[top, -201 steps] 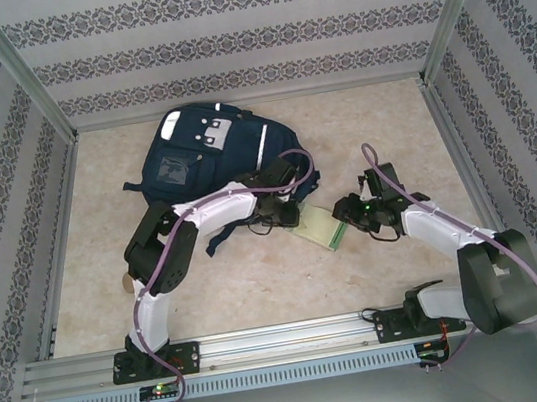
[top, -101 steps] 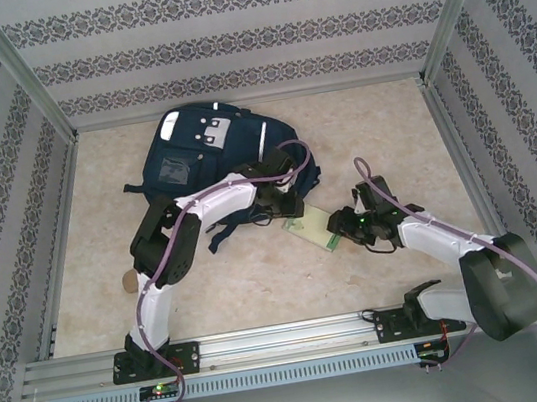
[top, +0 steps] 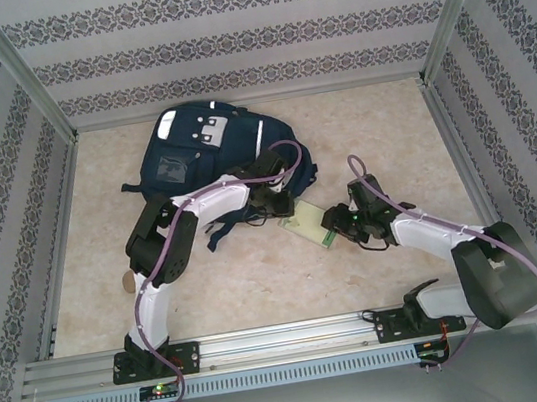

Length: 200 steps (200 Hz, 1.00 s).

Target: Pack the student bag

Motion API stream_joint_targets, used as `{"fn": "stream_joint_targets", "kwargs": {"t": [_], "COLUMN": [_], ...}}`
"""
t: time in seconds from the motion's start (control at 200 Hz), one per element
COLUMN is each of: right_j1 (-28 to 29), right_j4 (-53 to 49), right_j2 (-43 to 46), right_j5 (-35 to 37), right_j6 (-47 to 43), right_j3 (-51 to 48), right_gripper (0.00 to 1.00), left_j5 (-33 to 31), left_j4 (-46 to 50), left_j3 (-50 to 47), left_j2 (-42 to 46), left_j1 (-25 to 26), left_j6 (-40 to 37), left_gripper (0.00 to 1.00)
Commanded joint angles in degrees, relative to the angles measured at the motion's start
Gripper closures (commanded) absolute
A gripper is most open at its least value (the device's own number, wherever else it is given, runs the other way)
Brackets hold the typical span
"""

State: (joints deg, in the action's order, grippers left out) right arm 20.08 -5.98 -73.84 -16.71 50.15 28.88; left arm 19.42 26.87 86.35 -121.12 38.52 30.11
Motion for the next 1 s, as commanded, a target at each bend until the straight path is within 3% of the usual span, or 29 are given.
{"fn": "stream_joint_targets", "kwargs": {"t": [0.0, 0.105, 0.22, 0.664, 0.994], "right_j1": [1.61, 1.56, 1.47, 1.66, 0.38], "right_j4": [-6.14, -12.16, -11.19, 4.77, 19.0], "right_j2": [1.49, 5.7, 6.75, -6.52, 2.07], "right_j5": [4.5, 8.68, 9.25, -0.33, -9.1], "right_j6": [0.43, 1.28, 3.58, 2.77, 8.92], "right_j3": [0.0, 0.35, -1.96, -0.44, -0.71], "right_gripper": [0.52, 0.54, 0.54, 0.52, 0.54], "left_j5": [2.88, 2.86, 2.98, 4.4, 6.06], "left_j4": [1.96, 1.83, 1.52, 1.88, 1.25], "left_j3": [-2.56, -2.59, -2.69, -2.32, -1.36], "left_j2": [-1.62, -1.4, -1.4, -1.49, -2.63], "left_j1": [1.7, 1.7, 1.69, 1.82, 2.57], "left_j6": [1.13, 2.34, 2.94, 2.78, 3.03], "left_gripper": [0.8, 0.81, 0.81, 0.81, 0.81]}}
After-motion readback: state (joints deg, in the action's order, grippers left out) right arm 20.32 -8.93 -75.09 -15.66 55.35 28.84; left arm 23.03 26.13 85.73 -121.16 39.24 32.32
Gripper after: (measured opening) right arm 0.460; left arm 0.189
